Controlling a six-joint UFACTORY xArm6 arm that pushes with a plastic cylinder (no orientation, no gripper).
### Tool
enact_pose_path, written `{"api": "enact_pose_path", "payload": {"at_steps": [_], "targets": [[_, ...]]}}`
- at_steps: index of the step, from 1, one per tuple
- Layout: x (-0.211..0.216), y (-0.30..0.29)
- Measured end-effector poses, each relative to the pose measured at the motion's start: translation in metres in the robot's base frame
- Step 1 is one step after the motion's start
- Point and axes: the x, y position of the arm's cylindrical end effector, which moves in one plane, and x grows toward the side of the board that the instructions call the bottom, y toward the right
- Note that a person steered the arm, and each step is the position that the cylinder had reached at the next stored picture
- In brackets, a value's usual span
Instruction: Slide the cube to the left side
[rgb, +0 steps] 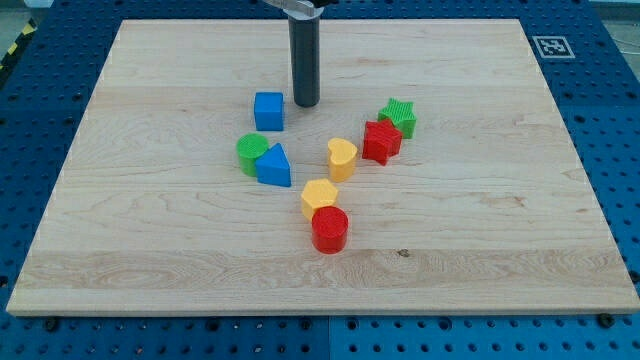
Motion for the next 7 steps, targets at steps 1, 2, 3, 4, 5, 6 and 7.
{"api": "enact_pose_path", "payload": {"at_steps": [1, 2, 3, 4, 5, 6, 7], "targets": [[0.000, -0.009], [0.000, -0.010], [0.002, 0.010], [0.010, 0.051], [0.013, 0.068], [0.014, 0.068], [0.016, 0.068]]}}
